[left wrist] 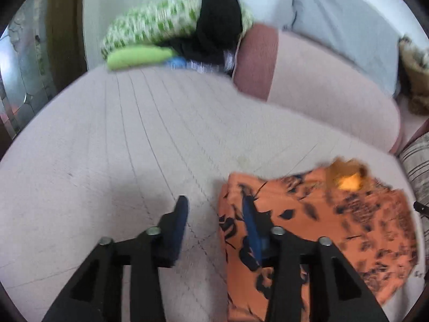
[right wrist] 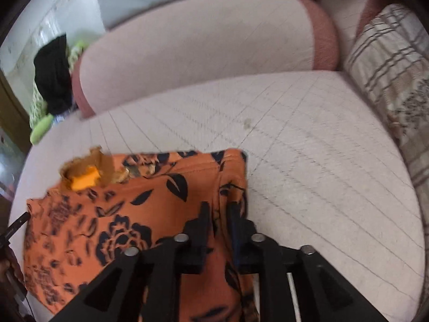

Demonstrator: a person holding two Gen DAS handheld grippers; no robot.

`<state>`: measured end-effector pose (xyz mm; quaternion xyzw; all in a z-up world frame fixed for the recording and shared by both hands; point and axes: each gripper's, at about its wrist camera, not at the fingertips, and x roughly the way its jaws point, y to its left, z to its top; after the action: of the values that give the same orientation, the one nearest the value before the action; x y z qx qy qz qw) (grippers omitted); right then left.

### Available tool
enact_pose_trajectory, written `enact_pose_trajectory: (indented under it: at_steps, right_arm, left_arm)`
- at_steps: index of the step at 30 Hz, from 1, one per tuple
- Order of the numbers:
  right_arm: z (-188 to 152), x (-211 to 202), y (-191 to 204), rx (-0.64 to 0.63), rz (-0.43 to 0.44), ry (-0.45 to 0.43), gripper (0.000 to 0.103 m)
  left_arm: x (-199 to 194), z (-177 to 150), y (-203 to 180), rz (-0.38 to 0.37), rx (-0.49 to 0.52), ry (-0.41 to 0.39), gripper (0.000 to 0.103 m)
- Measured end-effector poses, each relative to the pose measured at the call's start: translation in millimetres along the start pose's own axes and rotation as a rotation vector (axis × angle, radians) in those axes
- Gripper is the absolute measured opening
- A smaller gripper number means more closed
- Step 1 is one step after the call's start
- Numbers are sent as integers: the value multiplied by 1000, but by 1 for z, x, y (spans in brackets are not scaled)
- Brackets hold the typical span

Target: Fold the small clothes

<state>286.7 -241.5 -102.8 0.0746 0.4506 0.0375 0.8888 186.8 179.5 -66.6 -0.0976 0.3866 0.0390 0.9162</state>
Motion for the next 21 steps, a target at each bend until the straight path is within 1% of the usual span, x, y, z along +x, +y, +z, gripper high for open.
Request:
enact_pose_trajectory:
  at_steps: [1, 2, 3, 4, 5, 6, 7, 8, 9, 10, 11, 12, 13, 14, 15, 16, 17, 18, 19, 21]
  right_arm:
    - [0, -16, -2, 19, 21, -35, 28]
    - [-2, -29, 0, 34, 47, -57, 37]
    - [-3, -42, 1, 46, 76, -71, 60]
    - [-7, -55, 4, 60, 125, -82, 71]
    - [-13, -65, 8, 74, 207, -89, 79]
    - [-20, -69, 13, 80, 318, -66, 79]
    - [-26, -66, 17, 87, 401, -20, 79]
    - [-34, -53, 23, 103, 485, 62, 79]
    - [-42, -39, 23, 119, 517, 121, 79]
    - [-49, -22, 19, 141, 512, 171, 79]
    - [-55, 0, 8, 173, 458, 224, 77]
    - [-58, 12, -5, 212, 437, 227, 62]
    - [-60, 15, -24, 291, 447, 187, 53]
    - [-61, 7, -47, 408, 395, 129, 52]
    - [-64, -5, -60, 474, 375, 77, 60]
    - [-66, -14, -66, 492, 363, 50, 69]
    - [-67, -23, -70, 498, 342, 47, 76]
    - [-69, -35, -69, 486, 357, 42, 76]
    - [-70, -51, -63, 441, 405, 23, 76]
    - [-76, -71, -53, 389, 468, 1, 77]
  left_arm:
    - [-19, 0, -1, -18, -10, -33, 54]
    - [-29, -1, -1, -28, -10, -41, 56]
    - [-41, -4, -5, -55, -3, -50, 60]
    - [-54, -9, -10, -83, 9, -58, 63]
    - [-64, -17, -17, -108, 28, -54, 67]
    - [-67, -22, -22, -126, 38, -49, 68]
    - [-71, -32, -31, -162, 54, -38, 68]
    - [-69, -43, -40, -197, 70, -17, 69]
    - [-66, -49, -46, -210, 84, 0, 70]
    - [-55, -61, -56, -207, 109, 40, 70]
    - [-45, -70, -62, -191, 121, 86, 70]
    - [-31, -76, -65, -155, 139, 131, 70]
    - [-15, -84, -66, -95, 158, 182, 70]
    - [-10, -88, -64, -87, 162, 191, 69]
    - [-12, -90, -64, -96, 169, 155, 69]
    - [-16, -88, -65, -92, 177, 141, 69]
    - [-18, -86, -65, -90, 171, 149, 69]
    - [-22, -84, -64, -97, 149, 149, 69]
    - [-28, -81, -62, -112, 123, 133, 69]
    - [-35, -80, -58, -118, 103, 105, 71]
